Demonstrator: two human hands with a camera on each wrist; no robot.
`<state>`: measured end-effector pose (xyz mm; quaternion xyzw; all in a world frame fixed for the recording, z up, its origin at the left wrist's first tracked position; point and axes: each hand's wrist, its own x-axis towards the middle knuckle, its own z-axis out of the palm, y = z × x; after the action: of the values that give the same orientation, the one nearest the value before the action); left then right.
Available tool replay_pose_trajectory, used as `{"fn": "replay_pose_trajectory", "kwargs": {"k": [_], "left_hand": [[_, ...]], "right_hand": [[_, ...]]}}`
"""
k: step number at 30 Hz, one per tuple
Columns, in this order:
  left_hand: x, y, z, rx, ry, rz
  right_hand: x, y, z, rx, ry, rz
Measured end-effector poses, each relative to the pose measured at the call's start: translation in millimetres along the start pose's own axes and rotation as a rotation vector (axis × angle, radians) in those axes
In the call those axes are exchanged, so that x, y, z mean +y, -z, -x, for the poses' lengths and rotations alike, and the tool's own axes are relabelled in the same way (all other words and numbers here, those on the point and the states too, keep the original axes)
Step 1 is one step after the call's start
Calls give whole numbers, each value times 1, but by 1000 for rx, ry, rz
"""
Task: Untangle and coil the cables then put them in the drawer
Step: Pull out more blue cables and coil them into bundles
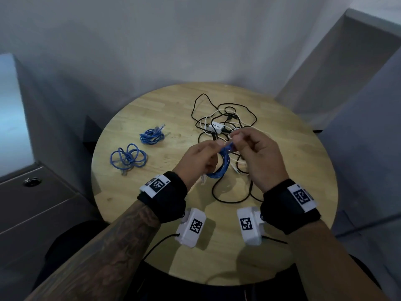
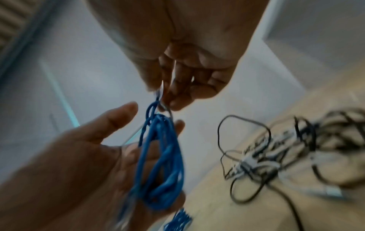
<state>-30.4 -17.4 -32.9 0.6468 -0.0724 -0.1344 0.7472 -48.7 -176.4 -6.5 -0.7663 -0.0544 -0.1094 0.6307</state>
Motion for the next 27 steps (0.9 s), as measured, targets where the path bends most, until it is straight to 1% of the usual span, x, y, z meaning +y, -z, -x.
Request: {"fn": "replay_pose_trajectory", "kwargs": {"k": [1, 3, 7, 10, 12, 14, 16, 17, 19, 21, 23, 24, 27], "left_hand": [[1, -1, 1, -19, 47, 54], [0, -7, 4, -52, 84, 62], [-2, -17, 12, -117, 77, -82], [-1, -17, 14, -193, 71, -87], [-1, -17, 15, -206, 68, -93], [-1, -16, 16, -210, 79, 11], [3, -10, 15, -194, 113, 240], [4, -6, 13, -180, 111, 333], [6, 3, 9, -153, 71, 409], [7, 10, 8, -155, 41, 402], [9, 13, 6, -145, 25, 319], [8, 14, 5, -125, 11, 253], [8, 15, 4, -34, -25, 78]], "right_hand": [[-1, 1, -1, 37, 39, 15], [-2, 2, -4, 94, 78, 38], [-6, 9, -11, 189, 109, 75], [-5, 12, -12, 198, 128, 96], [-3, 13, -12, 205, 115, 79], [-1, 15, -13, 242, 106, 26], [1, 18, -14, 252, 76, -69], [2, 20, -14, 227, 41, -137], [6, 19, -13, 139, -53, -228], [12, 12, -10, 32, -146, -147], [17, 3, -5, -74, -210, -60], [19, -2, -3, -103, -238, -69], [16, -10, -1, -109, -377, -230]]}}
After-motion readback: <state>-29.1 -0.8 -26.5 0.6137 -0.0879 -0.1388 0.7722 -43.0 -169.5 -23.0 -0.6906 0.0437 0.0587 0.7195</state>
